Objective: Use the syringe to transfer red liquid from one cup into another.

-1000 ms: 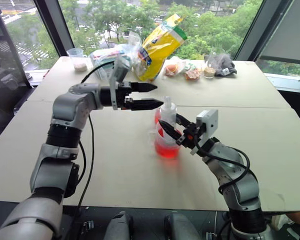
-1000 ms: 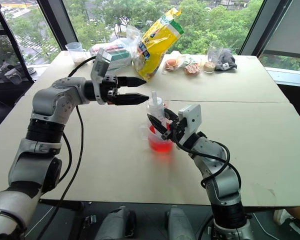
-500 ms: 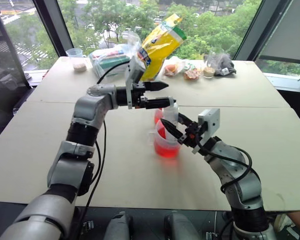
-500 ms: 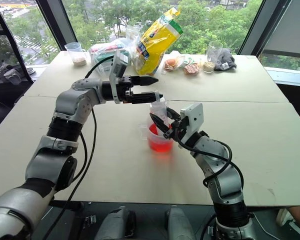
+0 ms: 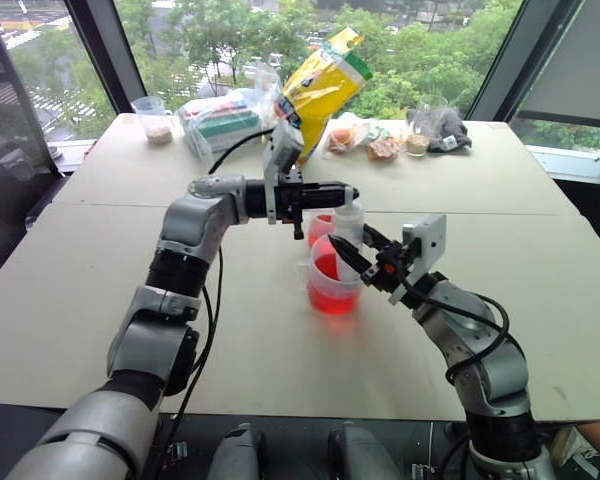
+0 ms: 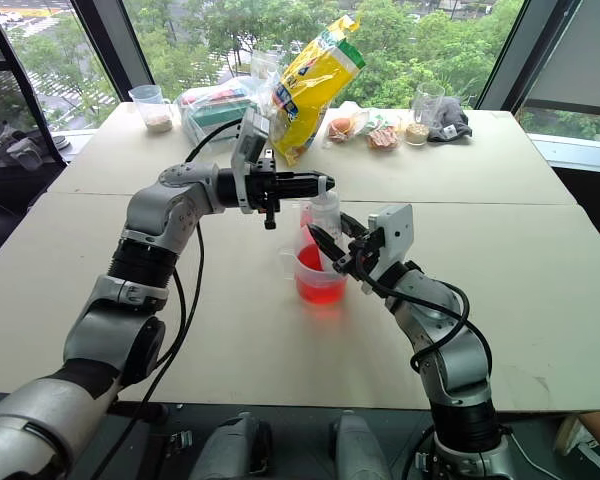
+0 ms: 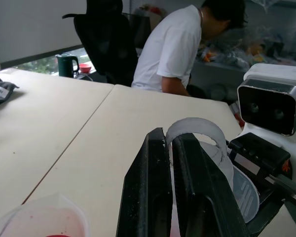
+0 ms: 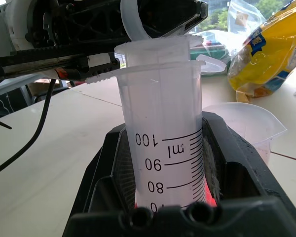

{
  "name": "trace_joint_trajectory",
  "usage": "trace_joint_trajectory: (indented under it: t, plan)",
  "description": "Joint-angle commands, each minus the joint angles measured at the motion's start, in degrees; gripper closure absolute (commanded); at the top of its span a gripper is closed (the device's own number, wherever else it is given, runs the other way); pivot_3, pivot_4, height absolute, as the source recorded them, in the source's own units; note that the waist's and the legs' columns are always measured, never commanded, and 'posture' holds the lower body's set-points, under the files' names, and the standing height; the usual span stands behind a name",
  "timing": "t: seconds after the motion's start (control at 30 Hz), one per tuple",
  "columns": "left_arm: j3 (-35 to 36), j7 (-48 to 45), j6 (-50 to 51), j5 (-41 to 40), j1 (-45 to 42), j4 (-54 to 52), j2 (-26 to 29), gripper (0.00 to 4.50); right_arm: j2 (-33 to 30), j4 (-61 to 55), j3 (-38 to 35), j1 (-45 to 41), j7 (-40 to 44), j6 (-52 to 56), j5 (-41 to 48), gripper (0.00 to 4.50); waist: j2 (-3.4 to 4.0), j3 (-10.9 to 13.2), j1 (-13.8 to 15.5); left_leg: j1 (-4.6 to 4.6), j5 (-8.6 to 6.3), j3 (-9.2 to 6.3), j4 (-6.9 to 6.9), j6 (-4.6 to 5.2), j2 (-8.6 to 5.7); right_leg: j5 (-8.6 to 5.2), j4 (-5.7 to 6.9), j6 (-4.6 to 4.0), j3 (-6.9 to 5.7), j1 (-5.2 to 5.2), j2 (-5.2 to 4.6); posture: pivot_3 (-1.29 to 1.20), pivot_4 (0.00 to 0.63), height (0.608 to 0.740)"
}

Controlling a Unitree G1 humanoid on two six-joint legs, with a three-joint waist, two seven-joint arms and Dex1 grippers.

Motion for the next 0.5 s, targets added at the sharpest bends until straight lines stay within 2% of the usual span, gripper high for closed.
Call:
trace_joint_trajectory:
  t: [0.03, 0.5]
  plan:
    - [2.99, 2.06, -0.18, -1.60, -3.32, -0.11, -0.46, 4.42, 0.07, 0.72, 2.63, -0.42, 3.15, 0.25, 2.36, 3.04, 0.00, 0.00, -0.07, 0.00, 0.00, 0.00, 0.00, 0.00, 0.00, 0.00, 0.00, 0.00, 0.00, 0.00, 0.00, 0.00, 0.150, 0.740]
    - [7.39, 3.90, -3.43, -1.71, -9.44, 7.91, 1.34, 4.42, -0.67, 6.35, 4.54, -0.44, 5.65, -1.05, 2.81, 3.04, 0.00, 0.00, -0.26, 0.10, 0.01, -0.01, 0.01, 0.01, 0.02, 0.00, 0.03, 0.00, 0.03, 0.06, 0.06, 0.00, 0.150, 0.740]
